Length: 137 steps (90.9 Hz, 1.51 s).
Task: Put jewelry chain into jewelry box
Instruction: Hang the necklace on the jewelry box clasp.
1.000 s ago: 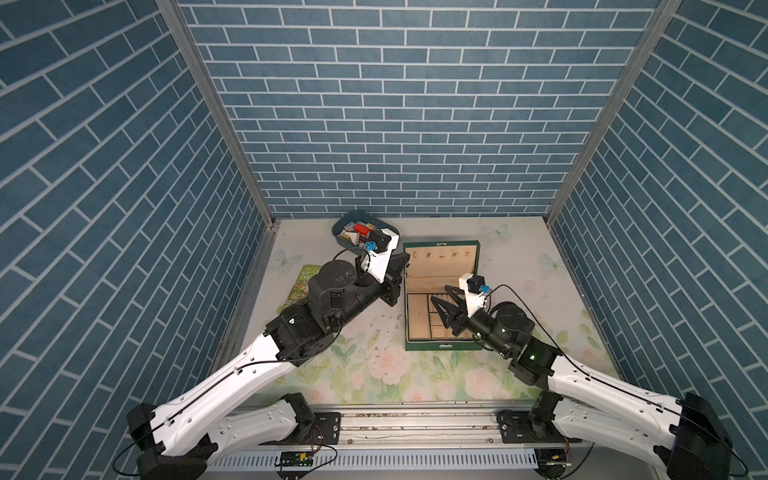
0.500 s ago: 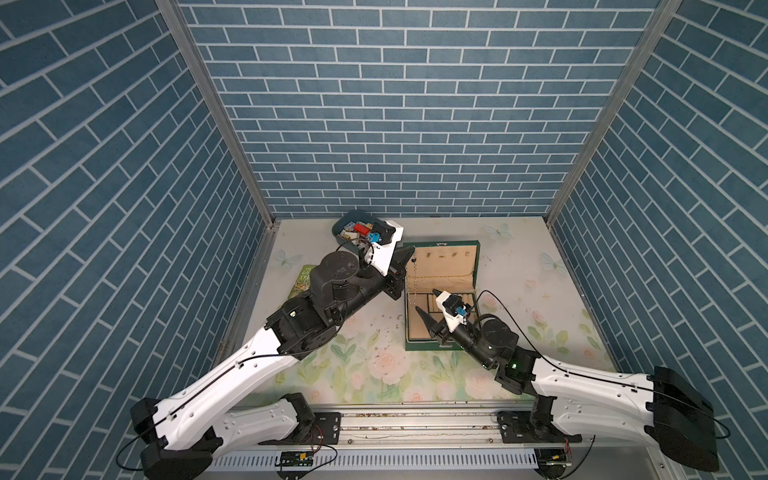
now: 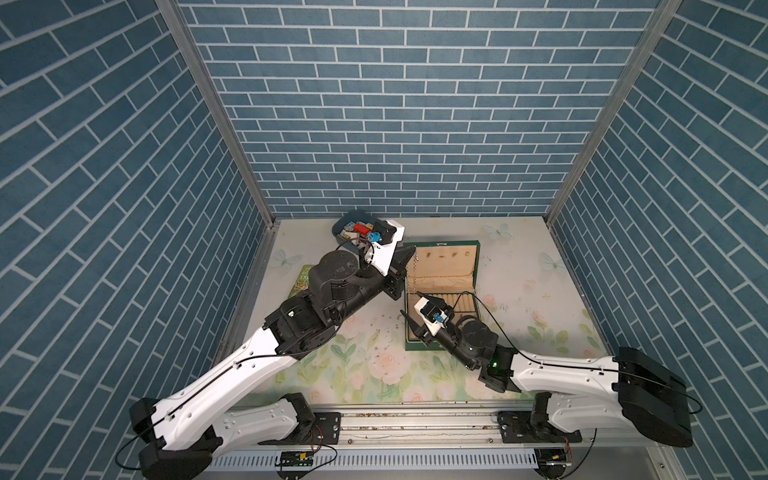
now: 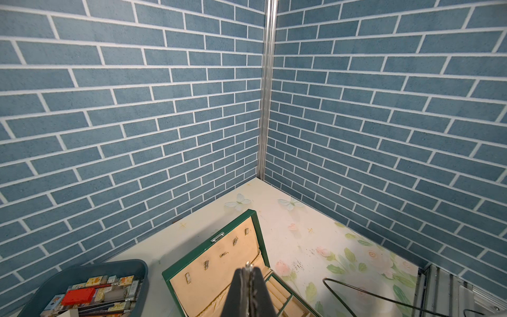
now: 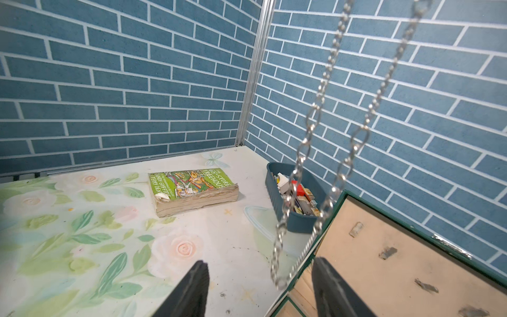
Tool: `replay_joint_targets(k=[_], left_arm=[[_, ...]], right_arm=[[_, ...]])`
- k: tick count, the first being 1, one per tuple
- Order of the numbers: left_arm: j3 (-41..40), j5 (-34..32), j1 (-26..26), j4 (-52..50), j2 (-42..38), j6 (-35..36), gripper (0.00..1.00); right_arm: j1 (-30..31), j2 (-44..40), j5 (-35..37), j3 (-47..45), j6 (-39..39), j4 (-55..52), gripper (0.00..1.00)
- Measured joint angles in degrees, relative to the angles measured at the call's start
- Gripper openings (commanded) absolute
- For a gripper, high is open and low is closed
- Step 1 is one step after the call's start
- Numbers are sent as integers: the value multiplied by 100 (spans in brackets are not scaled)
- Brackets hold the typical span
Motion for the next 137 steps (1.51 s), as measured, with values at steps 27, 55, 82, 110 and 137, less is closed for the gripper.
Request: replay_joint_targets(k=[27,55,82,110,137], left_arm=[[24,0,-44,-2,0,0,0],[94,-2,-76,-2,0,22,0],[125,-4,-101,-9,0,39,0],[140,-92,-103,2,-22,39,0],[-501,-739,-105,472,-369,-164,0]], right_arm=[[4,48,168,15,-72,199,50],[33,393,170,199,-70,343,52],[72,378,236,205,-74,450,0],[92,157,251,170,-63,402,0],[72,-463,640,186,17,-474,0]])
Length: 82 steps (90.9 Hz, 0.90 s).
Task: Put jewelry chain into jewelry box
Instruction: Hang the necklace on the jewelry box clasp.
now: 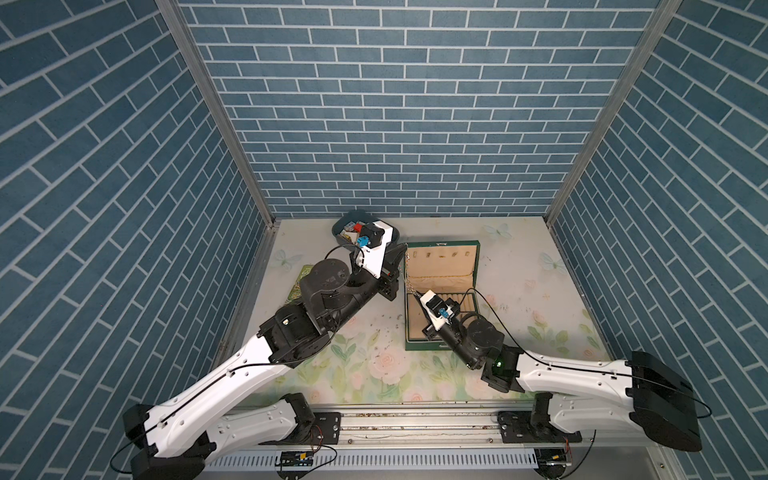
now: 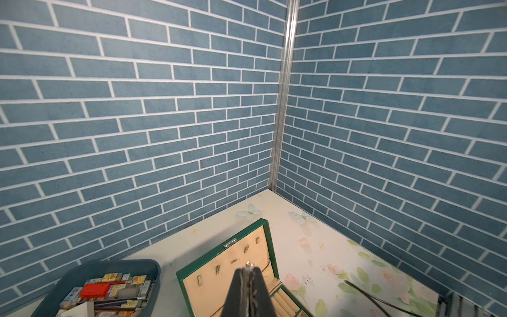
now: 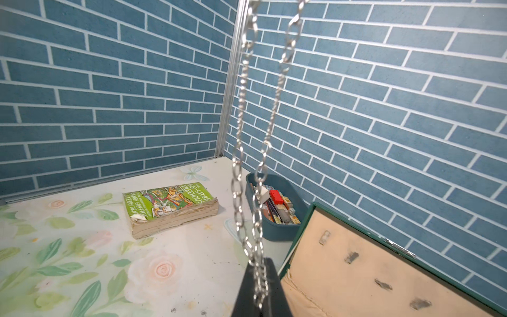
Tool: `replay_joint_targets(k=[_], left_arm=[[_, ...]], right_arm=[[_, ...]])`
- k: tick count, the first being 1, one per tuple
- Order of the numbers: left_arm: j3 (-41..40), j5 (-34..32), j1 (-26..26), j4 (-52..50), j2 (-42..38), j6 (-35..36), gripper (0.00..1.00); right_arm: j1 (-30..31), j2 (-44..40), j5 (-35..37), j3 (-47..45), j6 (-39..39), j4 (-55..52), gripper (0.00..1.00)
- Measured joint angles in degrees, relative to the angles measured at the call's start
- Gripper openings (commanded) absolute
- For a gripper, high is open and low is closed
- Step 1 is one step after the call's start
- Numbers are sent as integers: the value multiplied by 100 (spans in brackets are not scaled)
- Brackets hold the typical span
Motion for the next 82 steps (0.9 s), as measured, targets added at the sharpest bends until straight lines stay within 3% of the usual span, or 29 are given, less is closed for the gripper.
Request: replay_joint_targets(k=[44,82], left_arm=[[-1191,-1115,-4,1211,-33,-782,0],[-1554,-1373,-7,2538,909,-1429,0]], right_arm=[[-857,-601,332,94,833,-1333,0],[-1759,-485,192,492,1436,-1740,0]])
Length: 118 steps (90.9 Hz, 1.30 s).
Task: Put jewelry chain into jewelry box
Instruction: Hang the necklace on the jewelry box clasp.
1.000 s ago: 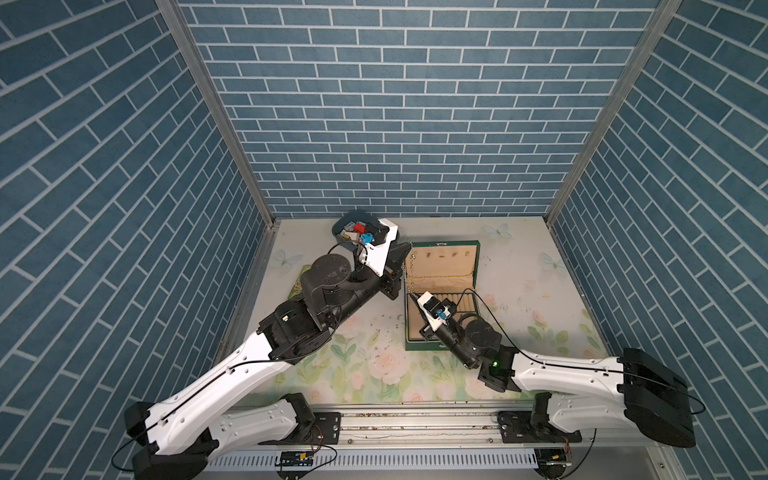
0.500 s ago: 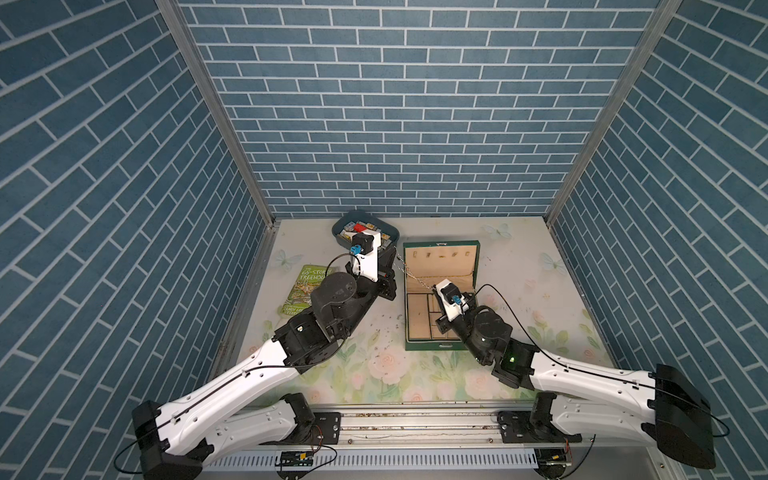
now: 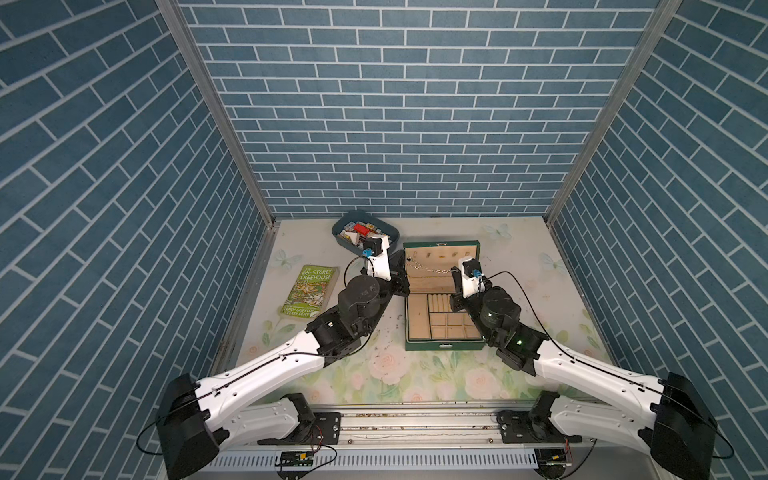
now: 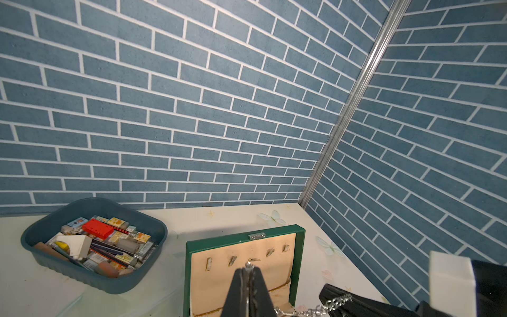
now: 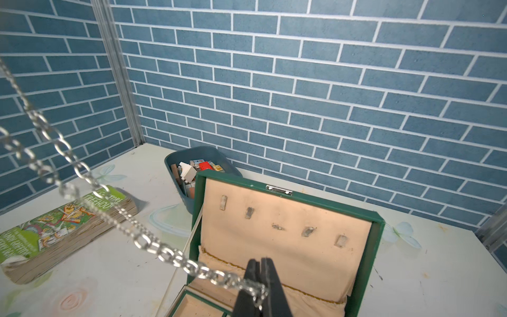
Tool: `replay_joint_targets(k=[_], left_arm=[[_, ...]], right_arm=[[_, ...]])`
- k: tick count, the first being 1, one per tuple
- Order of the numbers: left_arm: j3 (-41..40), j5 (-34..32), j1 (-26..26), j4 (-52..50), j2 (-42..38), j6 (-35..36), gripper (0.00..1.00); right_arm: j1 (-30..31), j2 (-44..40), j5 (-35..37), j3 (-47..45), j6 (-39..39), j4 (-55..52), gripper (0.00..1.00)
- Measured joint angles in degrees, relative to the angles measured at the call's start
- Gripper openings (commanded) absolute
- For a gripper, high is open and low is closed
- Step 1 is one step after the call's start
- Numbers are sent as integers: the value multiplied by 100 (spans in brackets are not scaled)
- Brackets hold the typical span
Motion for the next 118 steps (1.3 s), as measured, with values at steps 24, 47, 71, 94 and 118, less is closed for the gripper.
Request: replay_joint_targets(k=[24,47,71,94,118], left_arm=[[105,-168,13,811,1088,-179,0],[562,-271,129,1217,1974,-273,0],[754,-275,280,1567,2540,-358,0],[933,-245,389,1716,2951,-387,0],[1130,-225,442,1816,3154,-385,0]], right_arm=[[-546,481,-109,260,103,-9,0],[-1163,885,-306,424,348,-2,0],[-1578,1353,-568,586,542,105,0],[-1840,1775,-804,671,732,262,0],[-1969,2041,-994,848,885,369,0]])
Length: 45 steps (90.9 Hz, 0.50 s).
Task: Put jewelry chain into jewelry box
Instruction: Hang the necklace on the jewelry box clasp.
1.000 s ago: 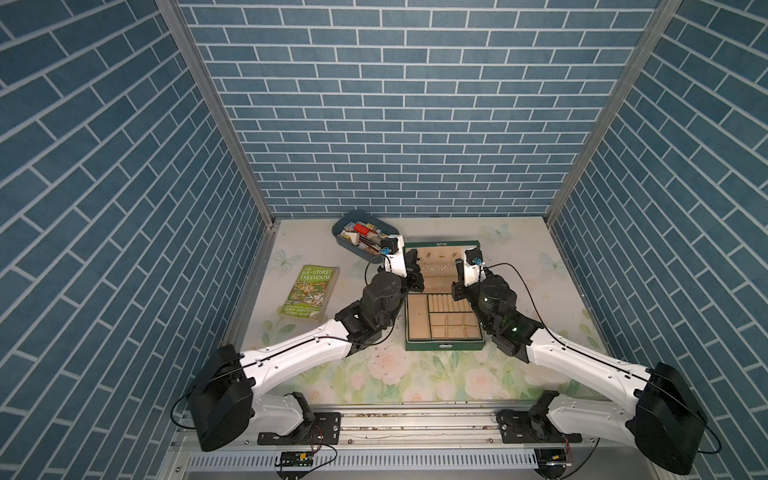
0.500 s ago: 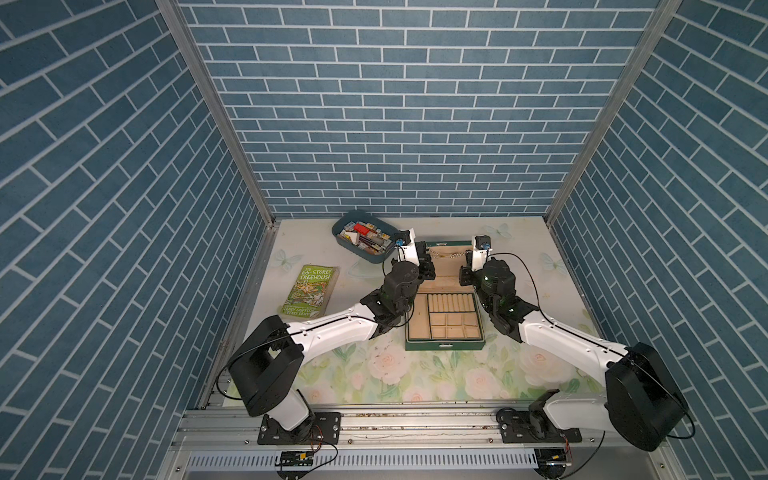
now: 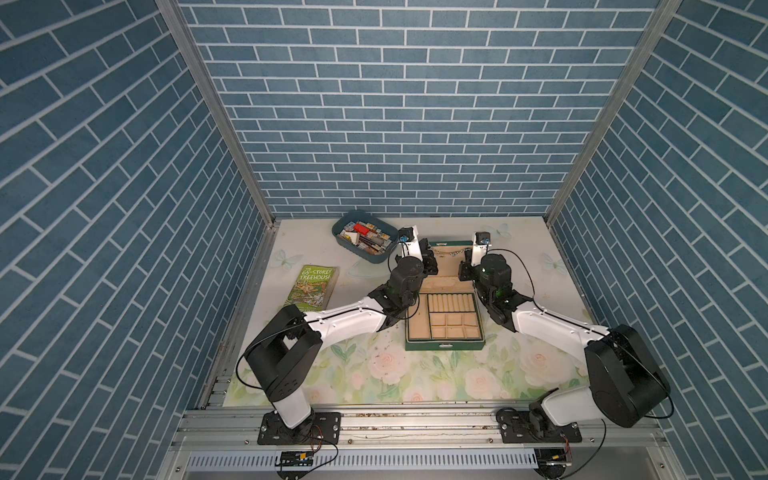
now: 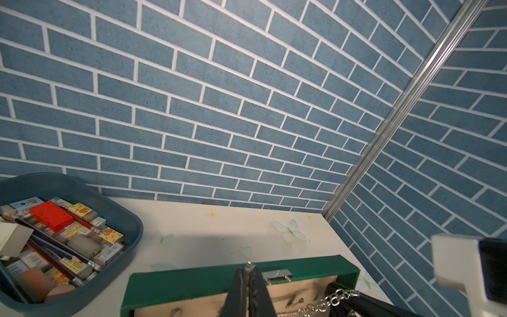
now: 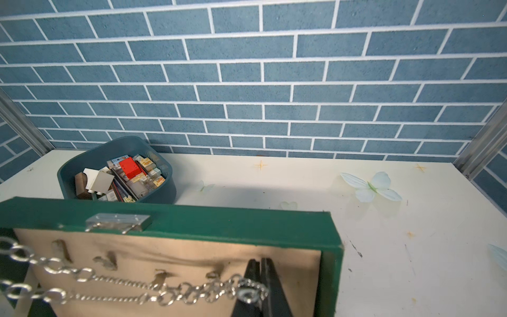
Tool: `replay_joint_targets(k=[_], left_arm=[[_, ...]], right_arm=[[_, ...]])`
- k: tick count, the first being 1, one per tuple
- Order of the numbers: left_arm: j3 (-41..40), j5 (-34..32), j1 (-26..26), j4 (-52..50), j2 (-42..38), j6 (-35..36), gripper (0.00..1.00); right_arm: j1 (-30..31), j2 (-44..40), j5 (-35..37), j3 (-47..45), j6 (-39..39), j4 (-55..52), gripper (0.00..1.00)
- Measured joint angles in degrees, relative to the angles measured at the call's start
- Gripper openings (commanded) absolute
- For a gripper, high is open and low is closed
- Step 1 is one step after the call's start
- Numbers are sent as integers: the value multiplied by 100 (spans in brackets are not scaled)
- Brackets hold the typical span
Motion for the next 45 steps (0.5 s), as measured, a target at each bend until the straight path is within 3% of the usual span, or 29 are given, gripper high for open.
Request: replay_joint_targets(k=[45], left_arm=[[221,20,66,70,337,0,0]], right_arm=[[-55,341,-138,146,225,131,0]])
